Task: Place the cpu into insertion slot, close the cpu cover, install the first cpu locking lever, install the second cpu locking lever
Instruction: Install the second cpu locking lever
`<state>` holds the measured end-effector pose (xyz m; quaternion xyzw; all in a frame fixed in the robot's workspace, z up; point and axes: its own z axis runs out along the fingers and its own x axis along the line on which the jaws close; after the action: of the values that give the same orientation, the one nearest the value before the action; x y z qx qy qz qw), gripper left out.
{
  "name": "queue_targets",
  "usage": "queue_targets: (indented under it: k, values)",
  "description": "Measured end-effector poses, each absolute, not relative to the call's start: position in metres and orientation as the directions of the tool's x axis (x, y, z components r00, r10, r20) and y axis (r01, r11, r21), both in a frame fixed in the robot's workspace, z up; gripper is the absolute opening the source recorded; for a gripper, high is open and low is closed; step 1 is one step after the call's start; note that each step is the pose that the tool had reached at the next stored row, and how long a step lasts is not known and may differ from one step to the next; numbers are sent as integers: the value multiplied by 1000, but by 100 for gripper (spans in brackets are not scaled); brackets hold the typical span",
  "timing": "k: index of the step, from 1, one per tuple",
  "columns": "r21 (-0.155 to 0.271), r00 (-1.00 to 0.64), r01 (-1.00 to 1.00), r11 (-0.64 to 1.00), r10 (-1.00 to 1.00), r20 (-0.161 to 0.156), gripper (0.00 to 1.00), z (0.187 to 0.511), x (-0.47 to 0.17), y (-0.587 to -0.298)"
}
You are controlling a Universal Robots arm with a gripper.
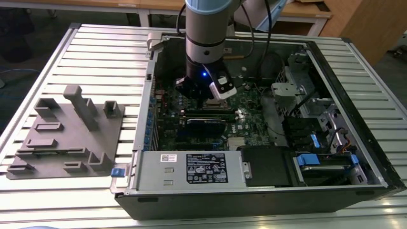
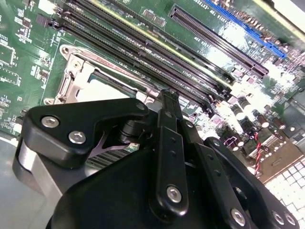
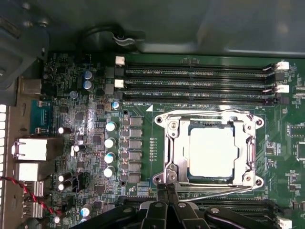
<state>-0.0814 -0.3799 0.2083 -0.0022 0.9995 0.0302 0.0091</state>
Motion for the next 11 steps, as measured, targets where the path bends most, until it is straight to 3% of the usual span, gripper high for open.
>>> queue_targets:
  k: [11]
  values:
    - [65,-1000,-5,998,-4,-18,11,208,-81,-386]
